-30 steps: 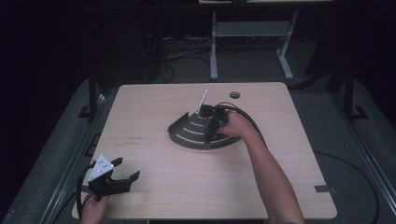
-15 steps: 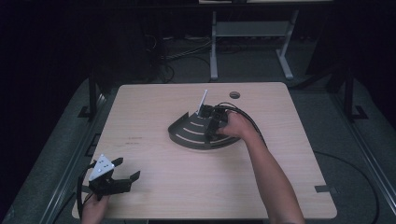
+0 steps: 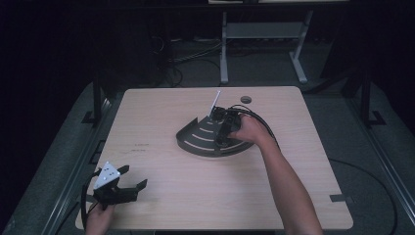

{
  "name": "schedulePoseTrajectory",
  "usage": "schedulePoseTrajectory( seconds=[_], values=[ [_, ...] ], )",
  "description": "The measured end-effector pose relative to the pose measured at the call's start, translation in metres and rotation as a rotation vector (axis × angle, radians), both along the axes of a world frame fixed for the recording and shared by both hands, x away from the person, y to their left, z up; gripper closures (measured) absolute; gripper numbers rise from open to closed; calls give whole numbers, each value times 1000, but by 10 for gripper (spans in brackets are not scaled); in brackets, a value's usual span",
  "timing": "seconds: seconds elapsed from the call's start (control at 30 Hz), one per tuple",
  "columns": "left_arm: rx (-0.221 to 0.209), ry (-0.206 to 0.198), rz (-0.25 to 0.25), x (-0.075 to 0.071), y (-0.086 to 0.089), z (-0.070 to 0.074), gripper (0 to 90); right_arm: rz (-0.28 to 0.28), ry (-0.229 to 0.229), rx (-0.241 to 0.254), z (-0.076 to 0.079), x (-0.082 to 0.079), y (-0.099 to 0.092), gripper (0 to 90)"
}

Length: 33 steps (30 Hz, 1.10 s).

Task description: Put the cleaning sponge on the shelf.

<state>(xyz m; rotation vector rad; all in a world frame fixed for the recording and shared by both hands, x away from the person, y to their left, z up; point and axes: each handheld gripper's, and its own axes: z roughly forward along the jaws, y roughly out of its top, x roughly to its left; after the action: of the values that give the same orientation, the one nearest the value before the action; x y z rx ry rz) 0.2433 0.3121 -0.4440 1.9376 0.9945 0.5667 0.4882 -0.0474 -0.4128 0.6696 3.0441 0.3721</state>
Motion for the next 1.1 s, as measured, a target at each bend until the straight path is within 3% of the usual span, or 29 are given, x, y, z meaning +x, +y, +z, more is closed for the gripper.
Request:
schedulePoseTrajectory(
  seconds=[0.3,1.1],
  values=[
    [-2,-1,5,1,1,-1,137,-3,-6,20,8,-2,-3,240],
    [0,-5,9,-2,3,1,137,17,-31,10,28,-20,-12,226]
  ],
)
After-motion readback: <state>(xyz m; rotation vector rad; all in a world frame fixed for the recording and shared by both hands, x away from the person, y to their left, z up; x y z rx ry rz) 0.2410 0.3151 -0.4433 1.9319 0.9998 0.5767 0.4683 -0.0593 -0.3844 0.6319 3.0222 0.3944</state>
